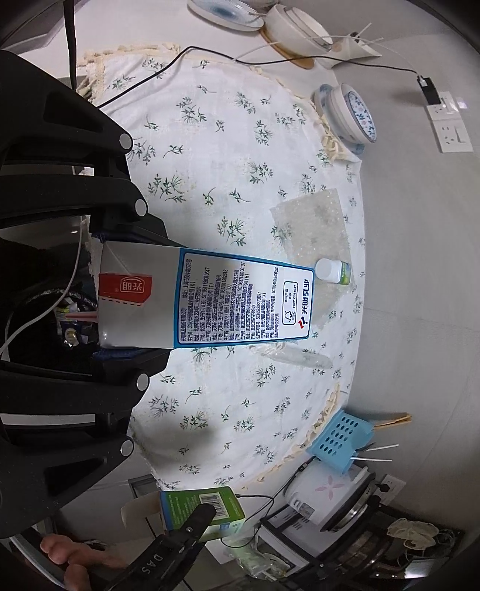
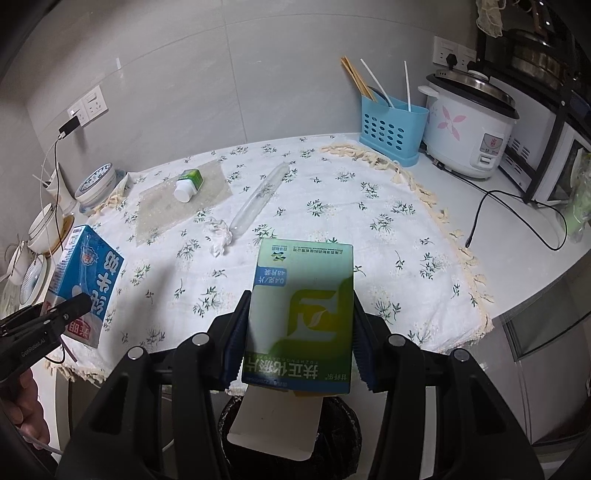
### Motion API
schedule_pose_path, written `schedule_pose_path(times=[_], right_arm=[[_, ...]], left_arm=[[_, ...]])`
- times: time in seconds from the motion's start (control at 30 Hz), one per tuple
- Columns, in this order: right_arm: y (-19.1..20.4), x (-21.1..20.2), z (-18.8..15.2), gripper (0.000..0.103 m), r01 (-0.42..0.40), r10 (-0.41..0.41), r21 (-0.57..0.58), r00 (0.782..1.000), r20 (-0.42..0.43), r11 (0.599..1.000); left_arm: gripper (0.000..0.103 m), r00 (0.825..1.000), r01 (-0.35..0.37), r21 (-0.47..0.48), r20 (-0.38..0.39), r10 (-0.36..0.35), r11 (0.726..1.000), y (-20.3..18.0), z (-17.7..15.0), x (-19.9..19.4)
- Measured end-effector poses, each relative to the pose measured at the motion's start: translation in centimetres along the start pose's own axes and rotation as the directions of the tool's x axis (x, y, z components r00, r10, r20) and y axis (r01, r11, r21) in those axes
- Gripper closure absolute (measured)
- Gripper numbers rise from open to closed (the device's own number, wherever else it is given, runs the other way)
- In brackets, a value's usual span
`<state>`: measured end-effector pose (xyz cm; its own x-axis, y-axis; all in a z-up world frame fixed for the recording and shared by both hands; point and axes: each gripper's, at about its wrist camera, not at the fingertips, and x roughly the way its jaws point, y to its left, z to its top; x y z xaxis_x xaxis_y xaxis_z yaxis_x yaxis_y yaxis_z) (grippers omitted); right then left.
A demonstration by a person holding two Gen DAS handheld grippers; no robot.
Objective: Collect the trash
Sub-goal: 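Carry the milk carton and green box down over the black trash bin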
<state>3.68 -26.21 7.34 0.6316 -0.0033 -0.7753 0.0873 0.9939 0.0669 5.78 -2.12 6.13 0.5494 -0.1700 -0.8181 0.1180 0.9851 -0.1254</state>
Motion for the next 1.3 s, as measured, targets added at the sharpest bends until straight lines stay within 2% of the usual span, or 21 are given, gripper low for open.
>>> schedule_pose_path(times=[1.0, 1.3], right_arm=[[-2.0, -4.7, -8.5, 0.056, -0.046, 0.045, -0.057, 0.999, -0.017, 0.997], [-2.5, -4.6, -11.9, 0.056, -0.057, 0.054, -0.053, 0.997, -0.06, 0.997]], left_arm=[[0.063, 1.0, -0.009, -0.011, -0.015, 0.009, 1.0, -4.6, -9.1, -2.7], [0.063, 0.999, 0.003, 0.0, -0.036, -0.003, 1.0, -5.6, -12.8, -2.8]])
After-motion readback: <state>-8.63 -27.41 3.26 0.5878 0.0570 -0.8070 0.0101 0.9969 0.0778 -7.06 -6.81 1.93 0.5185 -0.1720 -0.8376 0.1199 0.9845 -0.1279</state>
